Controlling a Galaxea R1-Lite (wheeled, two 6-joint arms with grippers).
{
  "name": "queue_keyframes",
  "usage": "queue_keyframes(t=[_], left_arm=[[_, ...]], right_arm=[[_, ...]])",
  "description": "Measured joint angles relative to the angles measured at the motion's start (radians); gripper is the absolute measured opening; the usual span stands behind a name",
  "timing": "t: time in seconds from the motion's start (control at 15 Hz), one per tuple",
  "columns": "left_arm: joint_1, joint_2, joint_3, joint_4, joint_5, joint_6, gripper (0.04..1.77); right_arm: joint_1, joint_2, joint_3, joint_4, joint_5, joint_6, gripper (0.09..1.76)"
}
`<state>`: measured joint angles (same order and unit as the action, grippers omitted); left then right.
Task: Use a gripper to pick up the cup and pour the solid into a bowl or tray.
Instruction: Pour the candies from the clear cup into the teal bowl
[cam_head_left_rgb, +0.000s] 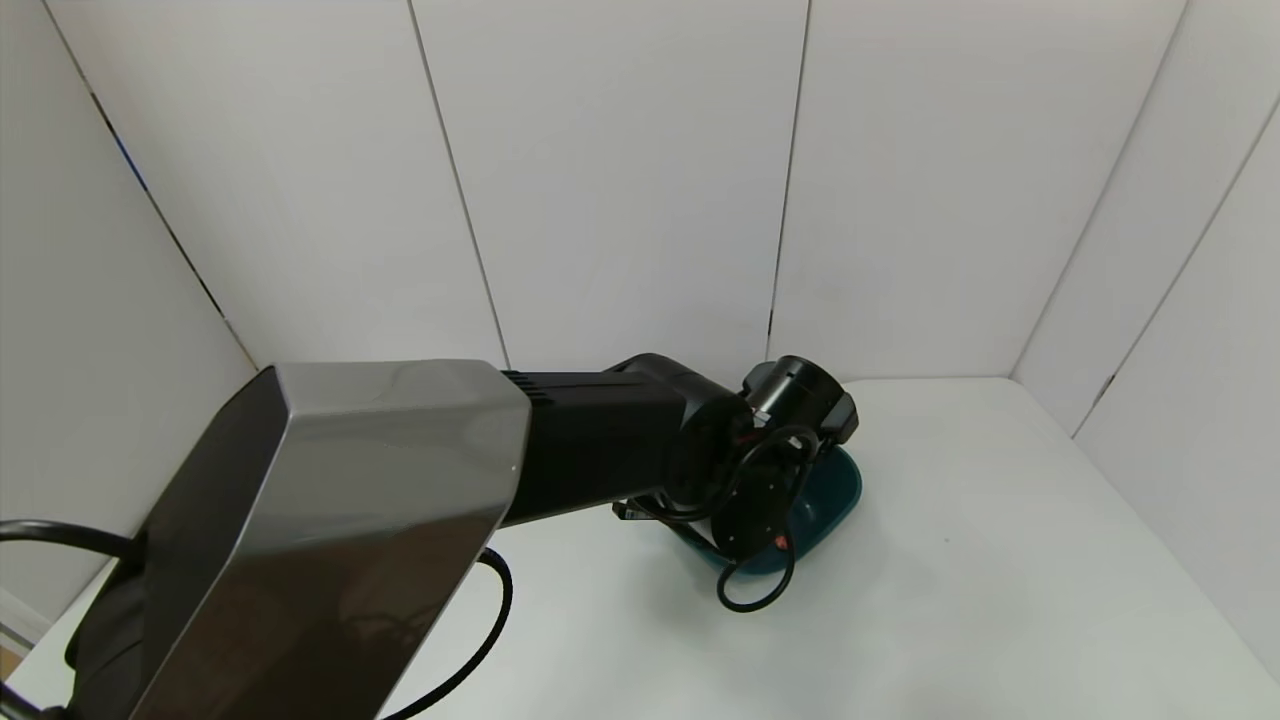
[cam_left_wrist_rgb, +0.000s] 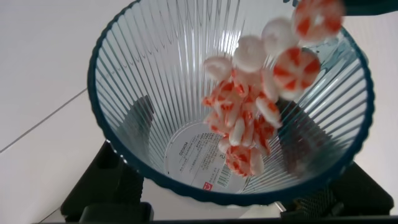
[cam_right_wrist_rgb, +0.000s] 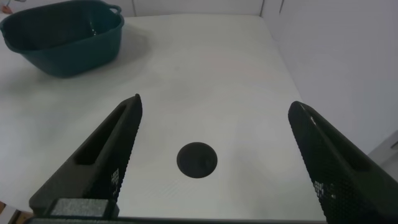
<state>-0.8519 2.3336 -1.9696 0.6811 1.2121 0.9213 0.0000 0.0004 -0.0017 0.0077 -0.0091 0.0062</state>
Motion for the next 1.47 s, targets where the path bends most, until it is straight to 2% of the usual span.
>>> queue_keyframes(t=[0.2, 0.47, 0.8, 1.0, 1.33, 1.47], left_arm=[[-0.001, 0.000, -0.002, -0.014, -0.001, 0.025, 1.31], [0.004, 0.004, -0.003, -0.087, 0.001, 0.059, 1.31], [0.006, 0.015, -0.004, -0.087, 0.055, 0.094, 1.31], [0.000, 0.026, -0.005, -0.089, 0.119, 0.127, 1.31], [-0.018, 0.036, -0.005, -0.089, 0.131, 0.131, 1.31], [-0.020, 0.038, -0.005, -0.086, 0.154, 0.134, 1.31]], right_arm=[[0.000, 0.000, 0.000, 0.000, 0.000, 0.000, 1.71], [0.000, 0.000, 0.000, 0.000, 0.000, 0.000, 1.71], [-0.001, 0.000, 0.000, 0.000, 0.000, 0.000, 1.71], [0.000, 0.000, 0.000, 0.000, 0.000, 0.000, 1.71], [0.000, 0.000, 0.000, 0.000, 0.000, 0.000, 1.71], [0.000, 0.000, 0.000, 0.000, 0.000, 0.000, 1.71]])
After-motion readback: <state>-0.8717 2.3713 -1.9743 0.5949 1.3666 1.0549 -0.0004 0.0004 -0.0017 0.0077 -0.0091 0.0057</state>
